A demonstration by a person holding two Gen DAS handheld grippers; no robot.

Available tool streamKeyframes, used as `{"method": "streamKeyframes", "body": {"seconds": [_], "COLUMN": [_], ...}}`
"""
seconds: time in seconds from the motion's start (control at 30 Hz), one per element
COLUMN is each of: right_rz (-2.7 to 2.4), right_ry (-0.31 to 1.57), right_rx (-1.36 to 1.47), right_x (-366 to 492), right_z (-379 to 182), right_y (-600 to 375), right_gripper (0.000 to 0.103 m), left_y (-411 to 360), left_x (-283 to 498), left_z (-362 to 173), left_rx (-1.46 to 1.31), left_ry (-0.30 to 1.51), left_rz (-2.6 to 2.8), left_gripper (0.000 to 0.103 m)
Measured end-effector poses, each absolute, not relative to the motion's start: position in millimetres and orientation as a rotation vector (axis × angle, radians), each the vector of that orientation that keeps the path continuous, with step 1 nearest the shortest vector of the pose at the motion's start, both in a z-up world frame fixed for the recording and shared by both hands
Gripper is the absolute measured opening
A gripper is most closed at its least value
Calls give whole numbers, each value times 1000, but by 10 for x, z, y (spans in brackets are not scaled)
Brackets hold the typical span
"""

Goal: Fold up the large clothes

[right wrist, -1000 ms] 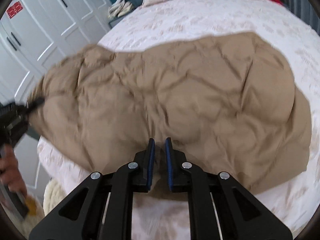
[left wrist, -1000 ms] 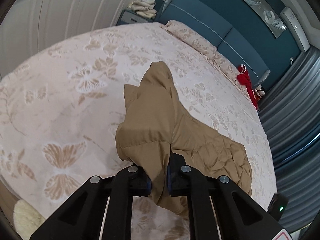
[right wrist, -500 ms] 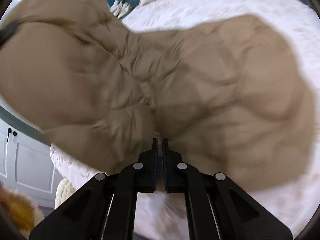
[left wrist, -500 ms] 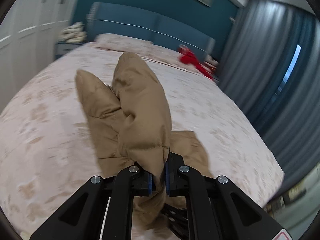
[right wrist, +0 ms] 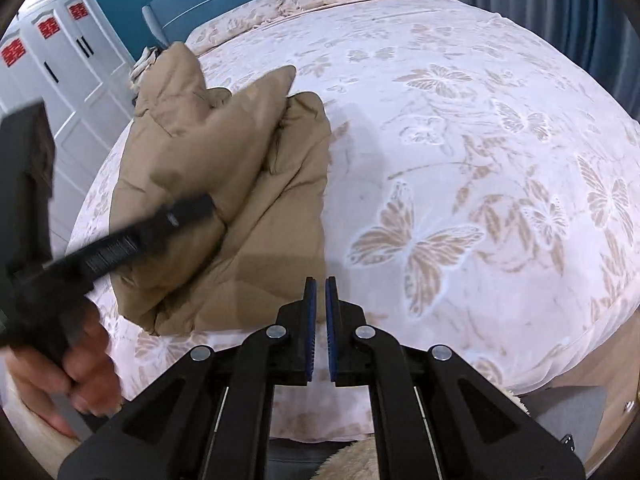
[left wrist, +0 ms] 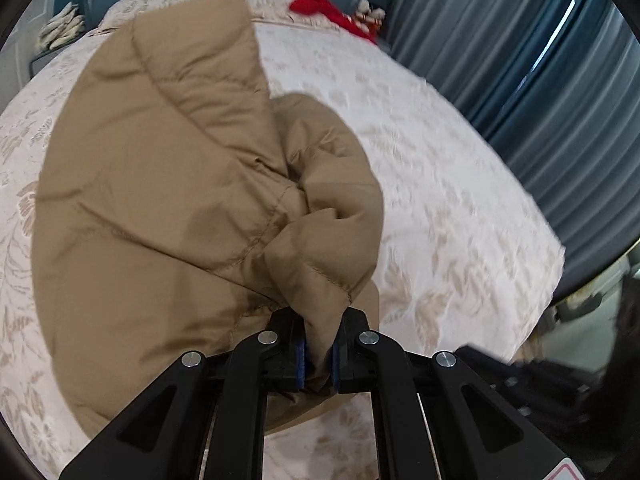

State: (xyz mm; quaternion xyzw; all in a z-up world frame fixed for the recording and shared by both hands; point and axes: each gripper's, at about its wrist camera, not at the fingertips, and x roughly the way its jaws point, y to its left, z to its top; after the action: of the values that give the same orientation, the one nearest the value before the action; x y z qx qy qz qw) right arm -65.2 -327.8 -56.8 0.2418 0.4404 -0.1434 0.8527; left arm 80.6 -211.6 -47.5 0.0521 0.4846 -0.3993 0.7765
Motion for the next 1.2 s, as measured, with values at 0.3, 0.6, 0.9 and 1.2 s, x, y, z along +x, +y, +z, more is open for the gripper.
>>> {"method": "streamKeyframes", "body": {"seconds": [0.3,0.6,0.9,1.2], "right_rz": [-295,-296,-183,-130], "right_ry": [892,820,711,815], "right_rx": [537,501,475,542], "right_x": [-616,-525,-99,887], "right_z": [-555,-255,213,-5], "right_y": [-3387,-3369,-3193,-3121], "right_gripper": [5,26,50,55], "left_y": [-2174,-1800,-953,-727], "left_x": [660,572,1040,1609], "left_z": [-546,130,664,271], "left_rx": [190,142,-1,-29], "left_ry": [1074,1002,858,948], "left_rz": [-828,-781,-528,-354], "left_gripper": [12,50,67,65]}}
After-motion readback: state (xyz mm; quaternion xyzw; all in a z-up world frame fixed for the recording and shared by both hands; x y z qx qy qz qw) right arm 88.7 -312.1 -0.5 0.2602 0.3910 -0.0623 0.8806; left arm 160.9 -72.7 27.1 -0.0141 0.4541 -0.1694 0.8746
